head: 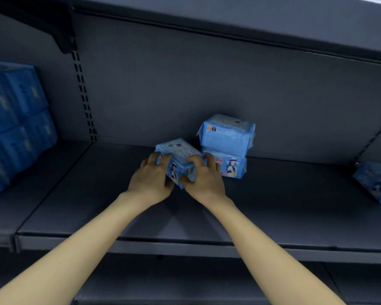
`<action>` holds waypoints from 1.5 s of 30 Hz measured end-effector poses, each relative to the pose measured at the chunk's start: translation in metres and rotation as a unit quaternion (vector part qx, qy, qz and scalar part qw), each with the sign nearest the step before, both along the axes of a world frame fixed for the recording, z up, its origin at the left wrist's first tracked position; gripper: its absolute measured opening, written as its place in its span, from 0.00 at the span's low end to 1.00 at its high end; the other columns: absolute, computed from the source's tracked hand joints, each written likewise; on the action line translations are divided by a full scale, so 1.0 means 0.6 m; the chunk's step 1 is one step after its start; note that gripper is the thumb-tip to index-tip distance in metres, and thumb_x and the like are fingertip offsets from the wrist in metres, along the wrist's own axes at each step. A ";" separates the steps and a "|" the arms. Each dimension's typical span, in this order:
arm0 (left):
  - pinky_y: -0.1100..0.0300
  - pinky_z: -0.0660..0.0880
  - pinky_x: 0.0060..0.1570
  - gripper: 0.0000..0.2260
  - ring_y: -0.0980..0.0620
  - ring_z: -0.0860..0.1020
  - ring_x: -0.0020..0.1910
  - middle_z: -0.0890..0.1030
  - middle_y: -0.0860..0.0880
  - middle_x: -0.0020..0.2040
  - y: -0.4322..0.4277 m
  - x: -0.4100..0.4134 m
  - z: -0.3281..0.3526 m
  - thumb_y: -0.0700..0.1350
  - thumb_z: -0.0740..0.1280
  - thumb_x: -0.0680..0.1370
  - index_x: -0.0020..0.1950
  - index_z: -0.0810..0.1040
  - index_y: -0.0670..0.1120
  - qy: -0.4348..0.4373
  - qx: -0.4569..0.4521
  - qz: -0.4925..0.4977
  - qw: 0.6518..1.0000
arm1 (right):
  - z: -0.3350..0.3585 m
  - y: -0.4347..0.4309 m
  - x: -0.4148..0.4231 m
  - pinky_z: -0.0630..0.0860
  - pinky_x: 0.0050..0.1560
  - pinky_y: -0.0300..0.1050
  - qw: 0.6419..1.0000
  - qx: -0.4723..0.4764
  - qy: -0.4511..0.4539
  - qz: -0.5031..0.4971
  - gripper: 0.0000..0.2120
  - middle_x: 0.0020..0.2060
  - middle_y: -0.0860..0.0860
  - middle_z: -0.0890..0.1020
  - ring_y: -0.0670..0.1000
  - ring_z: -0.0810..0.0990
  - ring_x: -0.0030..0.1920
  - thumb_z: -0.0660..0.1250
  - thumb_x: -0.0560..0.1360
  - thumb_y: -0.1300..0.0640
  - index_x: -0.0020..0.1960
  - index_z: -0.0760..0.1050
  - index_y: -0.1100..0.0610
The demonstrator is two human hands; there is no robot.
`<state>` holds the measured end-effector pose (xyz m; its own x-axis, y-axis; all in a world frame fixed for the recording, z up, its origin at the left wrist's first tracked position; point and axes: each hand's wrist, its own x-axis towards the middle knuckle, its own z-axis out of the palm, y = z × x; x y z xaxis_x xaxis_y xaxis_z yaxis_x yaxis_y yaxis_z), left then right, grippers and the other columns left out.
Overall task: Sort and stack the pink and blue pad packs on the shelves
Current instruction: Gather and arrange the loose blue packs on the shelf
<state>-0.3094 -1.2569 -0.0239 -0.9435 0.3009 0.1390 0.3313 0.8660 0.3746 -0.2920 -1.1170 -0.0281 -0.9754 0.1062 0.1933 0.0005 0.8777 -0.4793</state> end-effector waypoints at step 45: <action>0.62 0.58 0.67 0.53 0.58 0.60 0.71 0.64 0.58 0.69 -0.091 -0.096 -0.013 0.43 0.78 0.64 0.76 0.44 0.55 -0.128 0.242 -0.055 0.960 | 0.040 0.025 -0.046 0.77 0.35 0.47 0.790 -0.583 -0.166 -0.093 0.10 0.40 0.57 0.78 0.54 0.79 0.39 0.64 0.73 0.49 0.47 0.71 0.54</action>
<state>-0.3668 -1.3112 -0.0319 -0.9319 0.3584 0.0555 0.2538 0.5350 0.8058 -0.3198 -1.1022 -0.0039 -0.8984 0.1705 -0.4048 0.3734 -0.1891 -0.9082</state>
